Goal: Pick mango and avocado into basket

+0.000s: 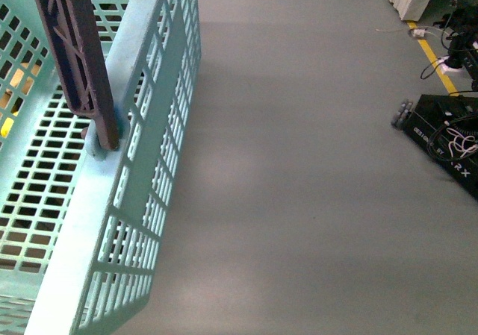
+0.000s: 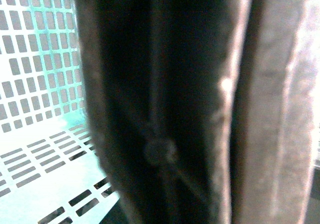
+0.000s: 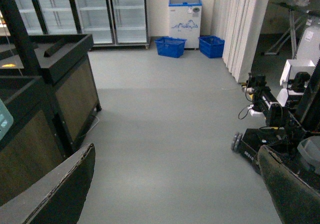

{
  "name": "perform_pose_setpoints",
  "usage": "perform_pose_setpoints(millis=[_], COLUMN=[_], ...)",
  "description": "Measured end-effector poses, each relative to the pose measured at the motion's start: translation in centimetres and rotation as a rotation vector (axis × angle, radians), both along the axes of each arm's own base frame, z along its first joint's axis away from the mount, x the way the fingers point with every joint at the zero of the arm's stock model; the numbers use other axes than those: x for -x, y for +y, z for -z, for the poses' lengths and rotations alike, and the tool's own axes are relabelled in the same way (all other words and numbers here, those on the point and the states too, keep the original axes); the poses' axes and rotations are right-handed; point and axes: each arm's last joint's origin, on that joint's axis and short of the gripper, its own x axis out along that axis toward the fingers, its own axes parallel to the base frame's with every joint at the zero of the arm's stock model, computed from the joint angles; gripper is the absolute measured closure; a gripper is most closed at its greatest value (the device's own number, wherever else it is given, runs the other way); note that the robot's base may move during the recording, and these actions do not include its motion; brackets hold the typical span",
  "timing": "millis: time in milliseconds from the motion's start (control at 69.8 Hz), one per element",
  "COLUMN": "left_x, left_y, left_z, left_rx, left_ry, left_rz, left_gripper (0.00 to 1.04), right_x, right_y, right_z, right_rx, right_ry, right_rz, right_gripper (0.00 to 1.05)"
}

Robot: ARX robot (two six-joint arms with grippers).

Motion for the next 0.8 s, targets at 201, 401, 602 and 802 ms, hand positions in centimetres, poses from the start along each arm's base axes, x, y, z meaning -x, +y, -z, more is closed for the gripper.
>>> perform_pose_setpoints(millis=[201,401,602,802], left_x=[-0.02,-0.02,-0.02,-0.02], left_y=[0.05,0.07,0.07,0.11], left_z=[0.01,0.00,0.00,0.00], left_rx=[-0.005,-0.006,-0.005,-0.007], left_ry=[-0.001,-0.001,-0.001,-0.001], left_rz=[-0.007,-0.008,-0.007,-0.011], left_gripper=[0.91,0.91,0.91,0.91], right_x=[0.00,0.00,0.00,0.00], right_y=[0.01,0.01,0.01,0.01], right_z=[-0.01,0.00,0.00,0.00], right_rx=[0.000,0.000,0.000,0.000], right_ry=[-0.001,0.000,0.000,0.000], right_rz=[-0.002,-0.002,-0.003,-0.005], right_gripper=[0.09,0.09,0.09,0.09])
